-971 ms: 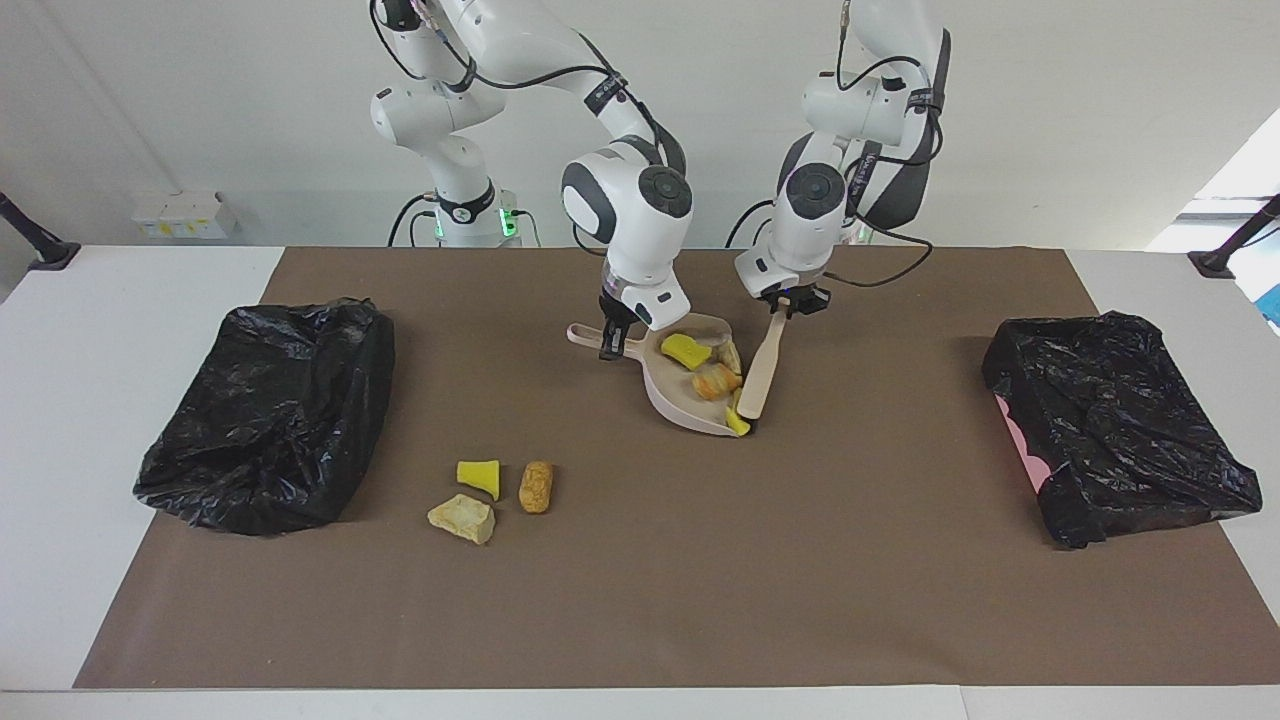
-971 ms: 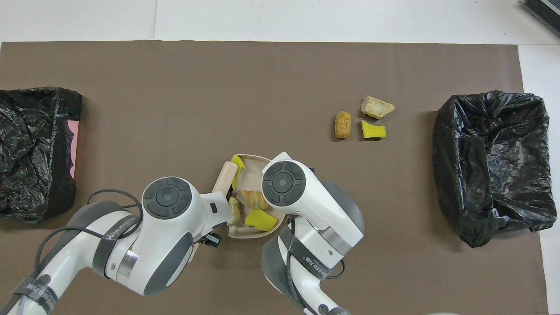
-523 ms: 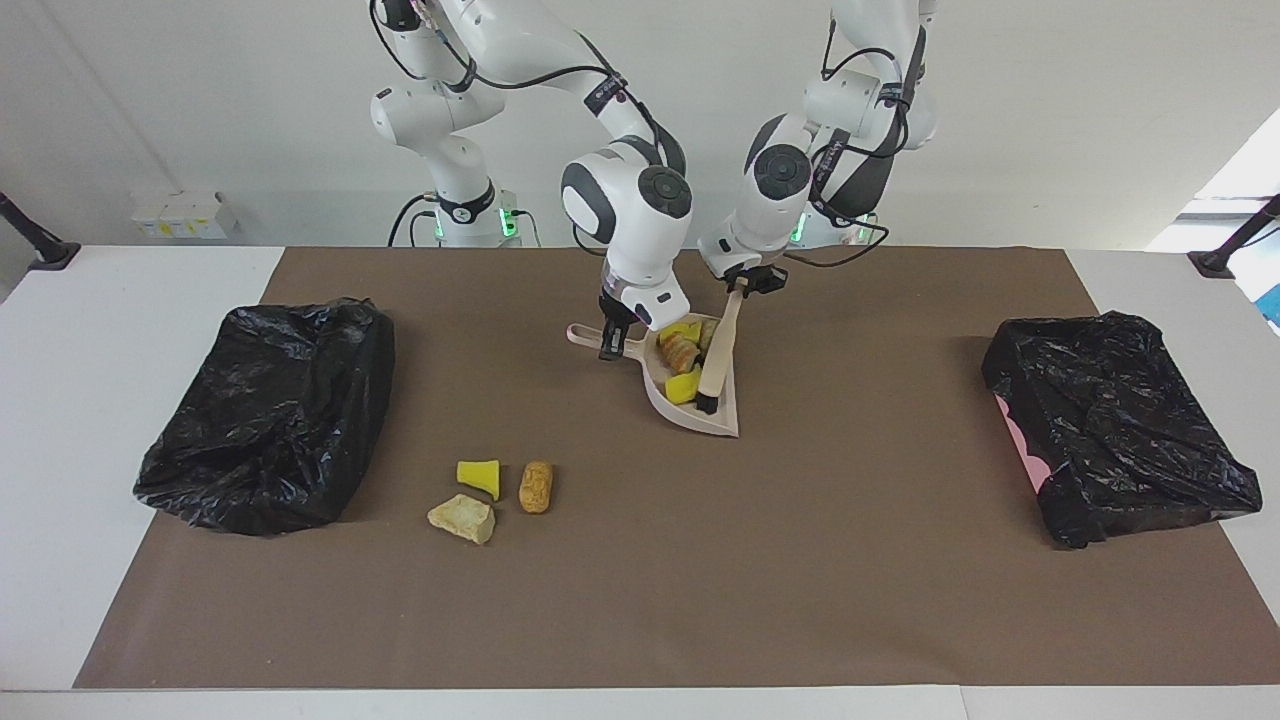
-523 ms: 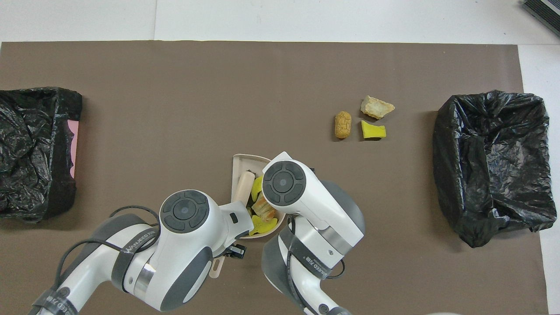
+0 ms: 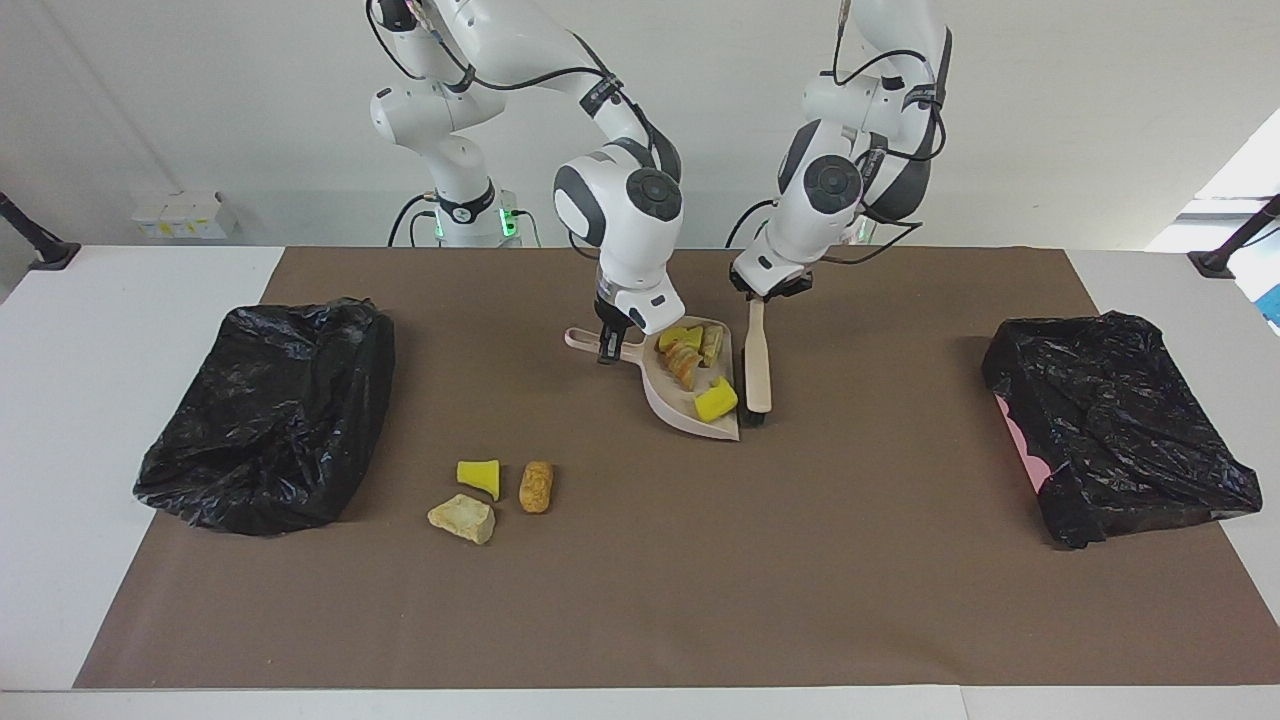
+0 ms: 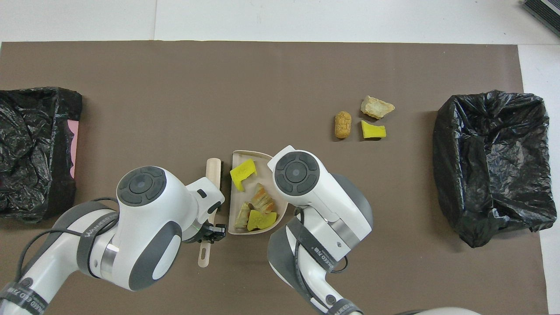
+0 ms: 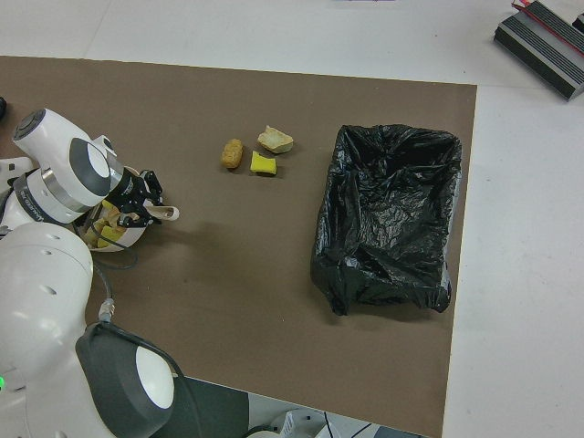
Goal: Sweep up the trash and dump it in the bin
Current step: 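Sweep the remaining sponge and bread into the dustpan with the left gripper, then carry the dustpan to the right bin while the left gripper releases the brush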
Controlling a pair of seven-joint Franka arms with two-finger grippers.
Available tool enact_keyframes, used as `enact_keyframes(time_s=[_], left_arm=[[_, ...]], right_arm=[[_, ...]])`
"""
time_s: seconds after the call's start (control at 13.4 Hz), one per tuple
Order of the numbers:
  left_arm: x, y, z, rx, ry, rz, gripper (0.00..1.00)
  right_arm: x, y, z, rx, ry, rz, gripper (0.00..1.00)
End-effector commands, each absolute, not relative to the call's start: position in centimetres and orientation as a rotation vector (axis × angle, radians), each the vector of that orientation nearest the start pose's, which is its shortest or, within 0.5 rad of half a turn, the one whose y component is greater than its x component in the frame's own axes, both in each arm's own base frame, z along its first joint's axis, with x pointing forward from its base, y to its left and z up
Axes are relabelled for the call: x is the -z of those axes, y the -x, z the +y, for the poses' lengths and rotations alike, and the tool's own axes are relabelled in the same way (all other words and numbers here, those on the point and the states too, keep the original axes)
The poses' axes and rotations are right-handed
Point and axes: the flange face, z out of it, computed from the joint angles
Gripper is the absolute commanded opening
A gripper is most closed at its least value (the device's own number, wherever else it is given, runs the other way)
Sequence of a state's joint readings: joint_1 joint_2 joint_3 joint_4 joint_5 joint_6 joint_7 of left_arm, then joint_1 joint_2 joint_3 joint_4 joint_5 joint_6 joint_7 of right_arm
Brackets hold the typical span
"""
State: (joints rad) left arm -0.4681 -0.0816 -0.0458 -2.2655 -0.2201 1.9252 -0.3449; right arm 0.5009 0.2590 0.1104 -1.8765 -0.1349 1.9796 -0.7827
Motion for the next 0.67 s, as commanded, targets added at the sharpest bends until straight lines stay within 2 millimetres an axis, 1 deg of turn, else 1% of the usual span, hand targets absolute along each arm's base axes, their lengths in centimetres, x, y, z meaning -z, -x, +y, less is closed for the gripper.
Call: enact_keyframes(time_s=[0.0,0.15,0.3,0.37,0.52,0.6], left_arm=[[-38.4,-40.2,-25.4,-0.496,3.162,-0.053,0.00],[-38.4,-40.1,-25.5,-0.462,3.176,-0.053,0.00],[-38.1,-39.9,-25.3,-0.471,3.171,-0.058,0.00],[-38.2,-39.7,-25.2,-0.465,3.173,-0.056,0.00],[-38.1,-38.8,-25.4,-0.455,3.172,-0.054,0.00],[-38.0,-38.1,-26.2,-0.436,3.175,-0.034,0.00]], right_arm=[[-37.5,-50.9,32.3,-0.192,2.345,-2.130,0.00],[-38.3,-51.2,31.6,-0.176,2.354,-2.122,0.00],[-39.4,-51.9,30.3,-0.153,2.332,-2.148,0.00],[-40.3,-52.5,29.1,-0.129,2.328,-2.130,0.00],[-41.5,-54.0,26.4,-0.083,2.264,-2.130,0.00],[-42.3,-54.8,24.9,-0.056,2.231,-2.151,0.00]])
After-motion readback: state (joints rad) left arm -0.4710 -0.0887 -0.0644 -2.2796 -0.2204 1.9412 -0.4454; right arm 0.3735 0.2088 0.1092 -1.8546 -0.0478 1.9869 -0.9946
